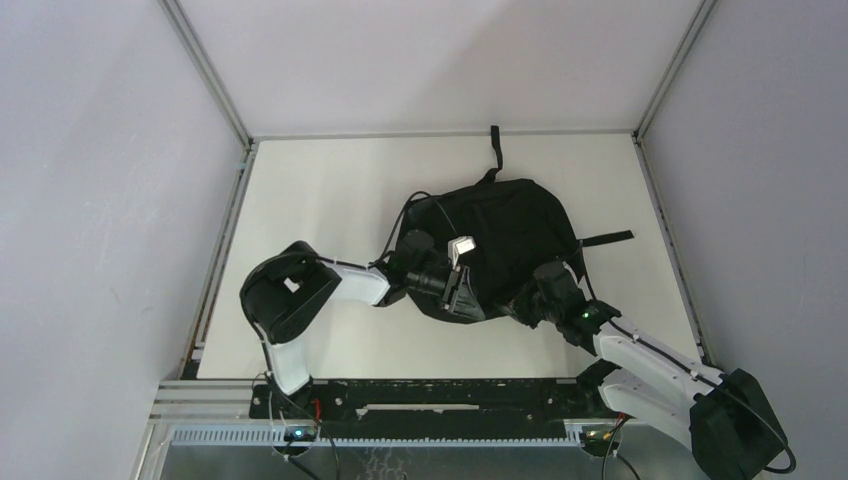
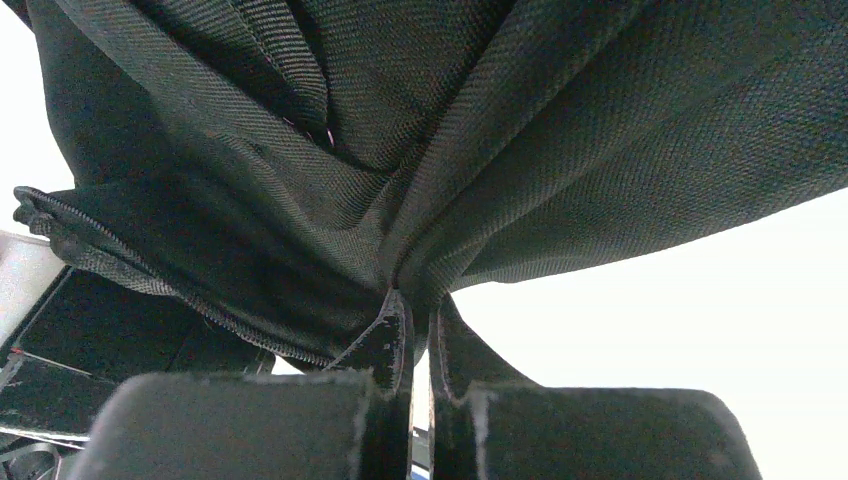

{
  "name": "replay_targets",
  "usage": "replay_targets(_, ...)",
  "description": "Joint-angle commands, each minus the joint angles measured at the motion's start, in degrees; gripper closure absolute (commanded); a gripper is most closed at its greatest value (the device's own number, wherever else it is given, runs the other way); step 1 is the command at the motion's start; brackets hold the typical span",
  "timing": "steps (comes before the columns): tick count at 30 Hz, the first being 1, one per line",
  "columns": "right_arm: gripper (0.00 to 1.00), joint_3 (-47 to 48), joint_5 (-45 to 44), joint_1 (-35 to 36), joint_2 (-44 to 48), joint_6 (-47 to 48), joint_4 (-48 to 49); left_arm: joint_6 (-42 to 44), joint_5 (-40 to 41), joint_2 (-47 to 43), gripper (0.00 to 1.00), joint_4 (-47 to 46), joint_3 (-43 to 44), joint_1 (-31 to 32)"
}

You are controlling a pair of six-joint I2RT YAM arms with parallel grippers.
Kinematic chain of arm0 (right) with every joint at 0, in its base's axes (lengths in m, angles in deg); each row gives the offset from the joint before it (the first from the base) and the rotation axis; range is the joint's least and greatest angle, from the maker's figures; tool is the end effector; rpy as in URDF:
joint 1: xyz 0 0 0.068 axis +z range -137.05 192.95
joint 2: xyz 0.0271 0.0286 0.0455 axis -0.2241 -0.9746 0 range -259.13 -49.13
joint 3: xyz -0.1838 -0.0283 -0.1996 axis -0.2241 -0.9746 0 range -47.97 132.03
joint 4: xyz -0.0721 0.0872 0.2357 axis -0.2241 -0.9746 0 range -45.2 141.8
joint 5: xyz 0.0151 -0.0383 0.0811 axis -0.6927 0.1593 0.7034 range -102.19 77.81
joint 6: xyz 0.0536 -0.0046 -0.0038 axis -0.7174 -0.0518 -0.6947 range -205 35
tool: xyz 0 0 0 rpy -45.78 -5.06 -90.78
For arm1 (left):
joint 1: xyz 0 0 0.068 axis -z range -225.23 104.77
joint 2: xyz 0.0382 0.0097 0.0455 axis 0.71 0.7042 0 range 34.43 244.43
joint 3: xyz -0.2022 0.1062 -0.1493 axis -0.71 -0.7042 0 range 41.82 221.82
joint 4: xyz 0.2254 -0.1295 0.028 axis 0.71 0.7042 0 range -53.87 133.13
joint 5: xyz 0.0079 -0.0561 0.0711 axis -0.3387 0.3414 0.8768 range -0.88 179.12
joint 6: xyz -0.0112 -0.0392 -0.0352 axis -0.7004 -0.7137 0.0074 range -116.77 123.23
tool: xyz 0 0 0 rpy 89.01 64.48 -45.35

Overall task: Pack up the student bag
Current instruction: Zip the student bag at the center of the board.

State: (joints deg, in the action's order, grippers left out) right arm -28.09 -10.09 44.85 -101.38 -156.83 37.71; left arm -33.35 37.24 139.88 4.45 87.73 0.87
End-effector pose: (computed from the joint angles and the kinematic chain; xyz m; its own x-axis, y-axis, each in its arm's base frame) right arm 0.1461 0.0925 0.1623 -0.7141 0.6739 -0.1894 0.4134 0.6243 0.6628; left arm 0.2234 -0.2723 0.1425 -0.8126 0.3140 -0.4910 0.5516 0.1419 -0.8220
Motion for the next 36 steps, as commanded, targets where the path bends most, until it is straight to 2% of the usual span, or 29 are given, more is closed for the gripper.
replay_targets(1,1.0,0.2,-1.2,-0.3,-0.6,1.3,2.2,-2.4,-3.4,-2.4,0.57,-3.6,-2.0,-0.8)
replay_targets(4,1.0,0.2,-1.0,-0.4,-1.0,1.4,2.6,-4.7,-3.9,-1.8,0.63,-7.1,-2.6,-1.0)
replay_targets(10,1.0,0.3,-1.3,-0.4,-1.0,1.5,2.3,-10.1,-4.0,0.0,0.84,-14.3,-3.5,-1.2)
replay_targets(14,1.0,0.2,-1.6,-0.4,-0.9,1.6,1.9,-13.5,-4.0,0.8,0.91,-19.9,-4.7,-1.7)
replay_targets(18,1.0,0.2,-1.7,-0.4,-1.0,1.7,2.0,-13.9,-3.9,0.8,1.0,-21.1,-5.6,-2.2)
replay_targets(28,1.0,0.2,-1.8,-0.4,-1.0,1.7,1.5,-12.3,-1.9,-0.7,1.0,-20.2,-9.2,-3.5)
replay_targets(36,1.0,0.1,-4.0,-1.1,0.3,1.9,-0.9,-4.7,3.8,-6.0,1.0,-7.1,-10.8,-6.3)
